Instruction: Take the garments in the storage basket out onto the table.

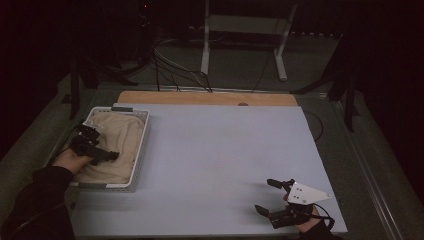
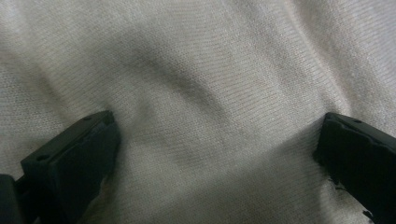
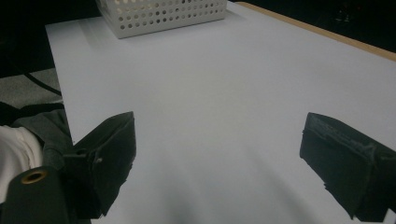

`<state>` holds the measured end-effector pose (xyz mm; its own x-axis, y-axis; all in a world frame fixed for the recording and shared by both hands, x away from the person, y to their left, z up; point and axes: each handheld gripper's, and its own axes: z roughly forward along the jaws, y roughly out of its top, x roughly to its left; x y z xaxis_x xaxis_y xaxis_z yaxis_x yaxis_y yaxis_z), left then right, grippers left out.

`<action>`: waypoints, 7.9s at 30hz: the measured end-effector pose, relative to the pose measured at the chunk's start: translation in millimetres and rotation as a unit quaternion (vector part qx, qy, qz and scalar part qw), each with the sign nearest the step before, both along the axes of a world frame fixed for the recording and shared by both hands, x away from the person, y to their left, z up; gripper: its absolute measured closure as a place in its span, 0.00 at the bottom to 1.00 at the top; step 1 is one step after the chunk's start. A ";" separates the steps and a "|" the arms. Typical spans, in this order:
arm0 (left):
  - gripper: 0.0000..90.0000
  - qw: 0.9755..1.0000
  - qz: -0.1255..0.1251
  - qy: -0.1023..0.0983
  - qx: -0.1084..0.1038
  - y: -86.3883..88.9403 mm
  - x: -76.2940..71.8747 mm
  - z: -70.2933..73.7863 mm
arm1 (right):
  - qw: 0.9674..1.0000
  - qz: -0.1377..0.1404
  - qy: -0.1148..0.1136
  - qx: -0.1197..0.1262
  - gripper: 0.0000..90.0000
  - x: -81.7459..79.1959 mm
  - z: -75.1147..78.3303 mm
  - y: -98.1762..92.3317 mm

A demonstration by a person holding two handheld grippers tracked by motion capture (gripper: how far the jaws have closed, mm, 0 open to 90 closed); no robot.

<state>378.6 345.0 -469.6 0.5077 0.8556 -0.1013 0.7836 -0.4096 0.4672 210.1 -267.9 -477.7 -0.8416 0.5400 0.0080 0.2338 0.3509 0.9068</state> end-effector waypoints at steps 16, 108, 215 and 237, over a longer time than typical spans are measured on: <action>0.00 0.999 -0.001 0.037 0.017 -19.8 -0.2 -15.1 | 1.000 0.007 0.003 0.005 0.12 0.3 0.2 0.7; 0.85 0.869 0.083 -0.379 -0.306 54.3 -98.3 182.0 | 0.995 -0.089 -0.006 0.044 0.13 11.5 0.2 -18.8; 0.84 0.852 -0.158 -0.211 -0.453 -280.1 55.9 119.7 | 0.994 -0.084 -0.016 0.064 0.13 9.3 3.8 -24.7; 0.73 0.894 -0.143 -0.150 -0.398 -334.2 73.5 25.4 | 0.994 -0.092 -0.014 0.060 0.13 10.7 1.9 -26.6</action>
<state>452.1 10.8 -444.1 0.8007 0.4042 -0.4422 0.4903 -0.0180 0.8714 220.8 -294.6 -475.8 -0.7295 0.6814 0.0601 0.2580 0.1928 0.9467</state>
